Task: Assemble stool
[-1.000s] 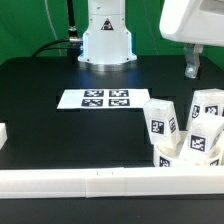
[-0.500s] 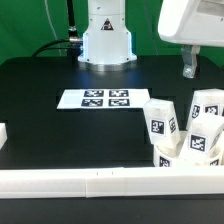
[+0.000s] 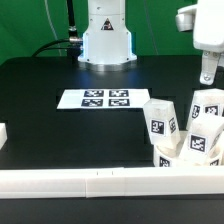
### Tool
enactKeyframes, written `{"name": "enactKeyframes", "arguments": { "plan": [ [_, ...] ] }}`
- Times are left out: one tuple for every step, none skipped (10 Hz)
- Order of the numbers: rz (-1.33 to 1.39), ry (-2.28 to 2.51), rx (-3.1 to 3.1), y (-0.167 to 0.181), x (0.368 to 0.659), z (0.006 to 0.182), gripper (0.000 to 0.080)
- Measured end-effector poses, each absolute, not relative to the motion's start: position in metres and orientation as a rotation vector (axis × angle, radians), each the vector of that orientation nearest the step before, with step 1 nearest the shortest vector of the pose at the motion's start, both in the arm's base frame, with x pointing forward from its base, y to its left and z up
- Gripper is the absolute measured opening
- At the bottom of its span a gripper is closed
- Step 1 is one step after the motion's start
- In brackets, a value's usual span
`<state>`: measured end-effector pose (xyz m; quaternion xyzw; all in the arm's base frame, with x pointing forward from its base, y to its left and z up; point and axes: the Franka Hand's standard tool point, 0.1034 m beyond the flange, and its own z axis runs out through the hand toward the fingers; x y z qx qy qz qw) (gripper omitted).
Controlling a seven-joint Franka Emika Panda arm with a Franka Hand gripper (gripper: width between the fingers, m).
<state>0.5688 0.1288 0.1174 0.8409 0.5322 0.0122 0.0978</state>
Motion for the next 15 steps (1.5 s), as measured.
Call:
{"name": "enactKeyframes", "arguments": {
  "plan": [
    [0.026,1.644,2.44,0.128,0.569,0.117,0.0648],
    [0.013,1.72,2.378,0.126,0.569,0.117,0.0648],
    [0.004,1.816,2.3,0.124,0.571,0.117,0.0648],
    [0.0,1.913,2.208,0.12,0.573,0.117,0.0648],
    [-0.021,2.016,2.101,0.118,0.575,0.116,0.0648],
    [-0.051,2.116,1.982,0.118,0.581,0.115,0.0648],
    [-0.063,2.161,1.924,0.116,0.581,0.115,0.0648],
    [-0.082,2.209,1.855,0.114,0.582,0.115,0.0648],
    [-0.085,2.211,1.85,0.113,0.582,0.114,0.0648],
    [-0.091,2.206,1.86,0.114,0.581,0.11,0.0648],
    [-0.101,2.207,1.859,0.113,0.581,0.105,0.0648],
    [-0.11,2.207,1.861,0.111,0.581,0.102,0.0648],
    [-0.114,2.205,1.865,0.109,0.58,0.1,0.0648],
    [-0.115,2.202,1.869,0.107,0.58,0.099,0.0648],
    [-0.114,2.196,1.876,0.108,0.58,0.1,0.0648]
  ]
}}
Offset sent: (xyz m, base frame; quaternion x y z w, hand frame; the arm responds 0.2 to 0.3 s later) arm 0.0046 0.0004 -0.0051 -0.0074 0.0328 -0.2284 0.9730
